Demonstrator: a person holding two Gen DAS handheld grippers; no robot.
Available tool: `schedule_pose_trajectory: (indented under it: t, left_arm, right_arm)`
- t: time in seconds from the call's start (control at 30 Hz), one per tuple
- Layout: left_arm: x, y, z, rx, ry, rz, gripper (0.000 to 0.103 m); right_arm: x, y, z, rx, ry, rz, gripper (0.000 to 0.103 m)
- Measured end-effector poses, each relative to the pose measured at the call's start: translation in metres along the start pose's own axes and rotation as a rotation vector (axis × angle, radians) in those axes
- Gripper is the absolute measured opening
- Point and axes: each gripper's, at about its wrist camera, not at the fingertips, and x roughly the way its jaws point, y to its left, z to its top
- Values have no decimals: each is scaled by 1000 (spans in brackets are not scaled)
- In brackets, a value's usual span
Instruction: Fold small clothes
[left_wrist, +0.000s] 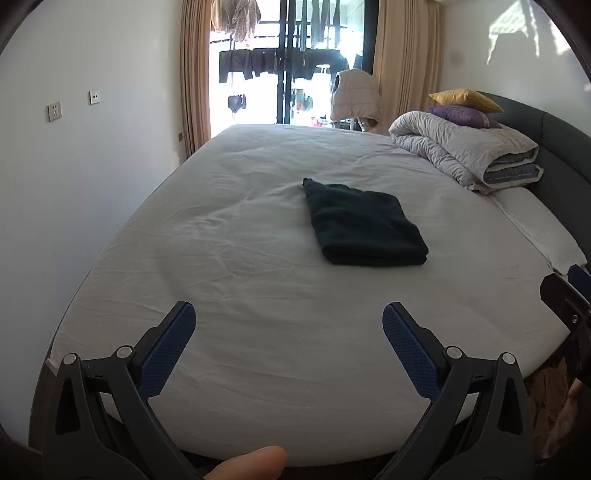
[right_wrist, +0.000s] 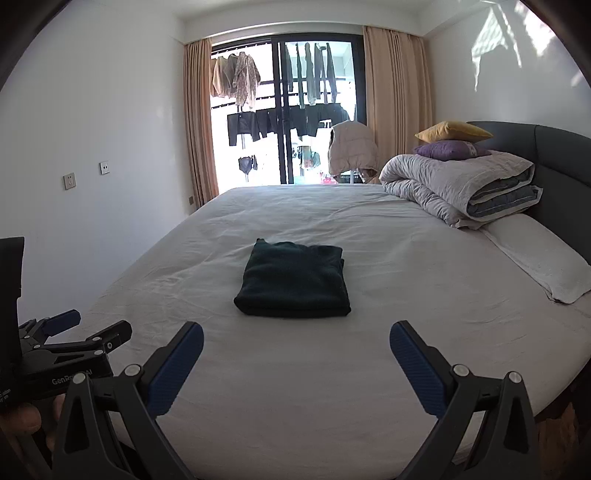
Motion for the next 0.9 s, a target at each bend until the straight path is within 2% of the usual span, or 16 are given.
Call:
schedule_pose_trajectory:
  t: [0.13,0.3,0.53,0.9]
  left_arm:
    - [11,5,-13,-6,18,8,103]
    - [22,16,-12,-37,13,21,103]
    - [37,24,12,-55,9,35,103]
    - [37,26,20,-61,-6,62,103]
  right_arm:
    - [5,7,-7,-1,24,12,103]
    - [8,14,-8,-1,34,13,103]
    - [10,22,-9,-4,41,9,103]
    - [16,23,-16,2,67,0,103]
